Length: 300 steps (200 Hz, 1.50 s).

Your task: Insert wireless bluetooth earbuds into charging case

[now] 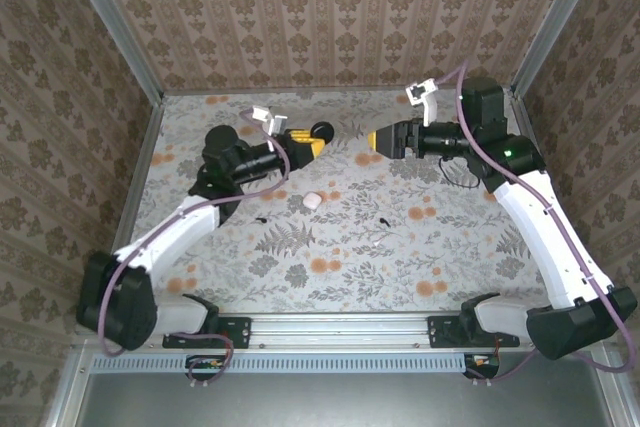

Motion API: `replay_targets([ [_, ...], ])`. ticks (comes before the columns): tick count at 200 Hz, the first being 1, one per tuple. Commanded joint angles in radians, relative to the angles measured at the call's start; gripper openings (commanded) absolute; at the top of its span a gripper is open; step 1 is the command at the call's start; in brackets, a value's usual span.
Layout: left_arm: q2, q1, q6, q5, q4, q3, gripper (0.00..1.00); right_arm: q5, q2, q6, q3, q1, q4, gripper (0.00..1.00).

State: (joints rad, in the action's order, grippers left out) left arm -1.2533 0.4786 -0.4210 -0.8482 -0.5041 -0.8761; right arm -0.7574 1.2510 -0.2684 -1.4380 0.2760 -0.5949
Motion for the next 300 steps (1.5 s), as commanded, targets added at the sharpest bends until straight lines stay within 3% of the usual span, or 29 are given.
replay_targets([
  [1,0.088,-0.017,0.132,-0.148,0.366,-0.076,0.05,-0.062,0.034,0.178,-0.053,0.025,-0.097,0.76],
  [18,0.121,-0.049,0.174,-0.185,0.491,-0.115,0.04,-0.071,0.051,0.190,-0.061,0.053,-0.079,0.76],
  [57,0.136,-0.054,0.192,-0.282,0.604,-0.157,0.04,-0.152,0.091,0.173,-0.064,0.142,0.014,0.74],
  [93,0.124,-0.056,0.260,-0.320,0.729,-0.201,0.04,-0.168,0.134,0.215,-0.112,0.215,-0.031,0.67],
  [123,0.099,-0.055,0.259,-0.360,0.756,-0.221,0.05,-0.165,0.212,0.253,-0.163,0.242,-0.100,0.62],
  [200,0.093,-0.051,0.275,-0.391,0.771,-0.229,0.06,-0.270,0.296,0.219,-0.194,0.278,-0.060,0.52],
  [262,0.064,-0.049,0.333,-0.394,0.843,-0.264,0.08,-0.327,0.325,0.141,-0.159,0.281,0.030,0.22],
  [275,0.069,-0.052,0.339,-0.379,0.846,-0.272,0.14,-0.320,0.308,0.067,-0.104,0.281,0.141,0.18],
  [300,0.099,-0.090,0.316,-0.287,0.833,-0.273,0.50,-0.234,0.260,-0.051,0.005,0.281,0.319,0.16],
])
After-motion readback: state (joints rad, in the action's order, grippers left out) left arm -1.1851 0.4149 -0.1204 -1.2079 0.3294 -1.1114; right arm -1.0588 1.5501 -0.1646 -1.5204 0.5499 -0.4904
